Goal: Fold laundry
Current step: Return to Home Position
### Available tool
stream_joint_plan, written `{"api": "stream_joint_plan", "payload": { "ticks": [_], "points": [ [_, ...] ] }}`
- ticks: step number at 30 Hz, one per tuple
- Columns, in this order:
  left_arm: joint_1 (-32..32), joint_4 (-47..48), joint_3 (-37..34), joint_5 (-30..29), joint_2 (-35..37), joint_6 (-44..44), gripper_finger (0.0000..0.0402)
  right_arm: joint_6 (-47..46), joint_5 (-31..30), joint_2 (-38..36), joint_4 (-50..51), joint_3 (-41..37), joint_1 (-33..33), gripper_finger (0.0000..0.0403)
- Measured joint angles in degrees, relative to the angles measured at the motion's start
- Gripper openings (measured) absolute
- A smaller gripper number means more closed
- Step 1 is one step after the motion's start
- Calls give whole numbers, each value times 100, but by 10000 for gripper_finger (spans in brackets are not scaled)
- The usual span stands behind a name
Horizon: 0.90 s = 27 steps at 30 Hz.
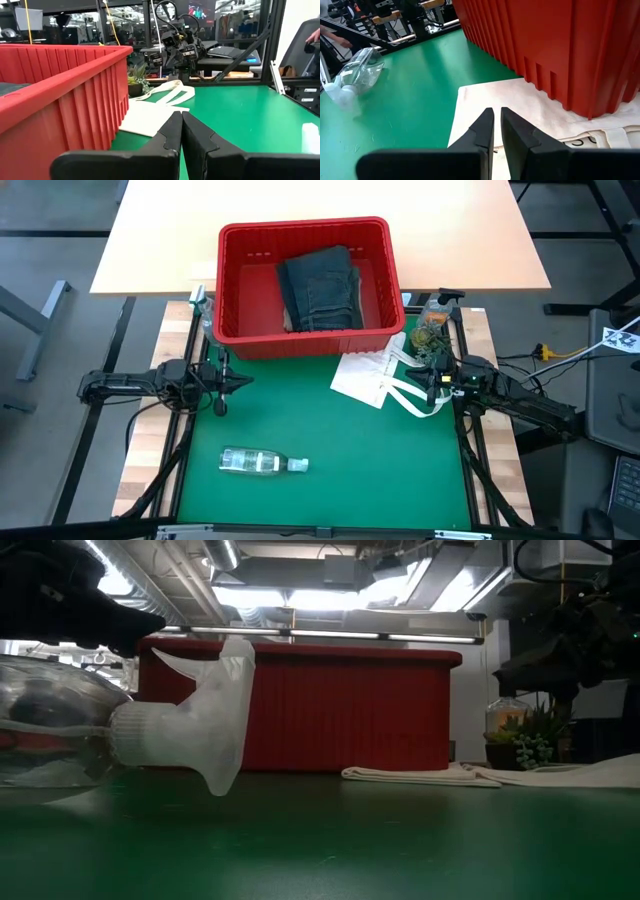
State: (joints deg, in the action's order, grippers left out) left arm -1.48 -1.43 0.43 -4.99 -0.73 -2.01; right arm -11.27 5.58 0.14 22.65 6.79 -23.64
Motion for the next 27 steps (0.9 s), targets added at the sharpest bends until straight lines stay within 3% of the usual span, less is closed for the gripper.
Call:
{"api": "stream_joint_plan", "payload": {
  "ticks": [20, 27],
  "points": [
    [0, 0, 0, -2, 0, -3, 4, 4, 0, 0, 2, 0, 7, 35],
    [0, 0, 0, -2, 0, -4, 4, 1018, -123, 1, -8, 0, 577, 35]
  ]
}}
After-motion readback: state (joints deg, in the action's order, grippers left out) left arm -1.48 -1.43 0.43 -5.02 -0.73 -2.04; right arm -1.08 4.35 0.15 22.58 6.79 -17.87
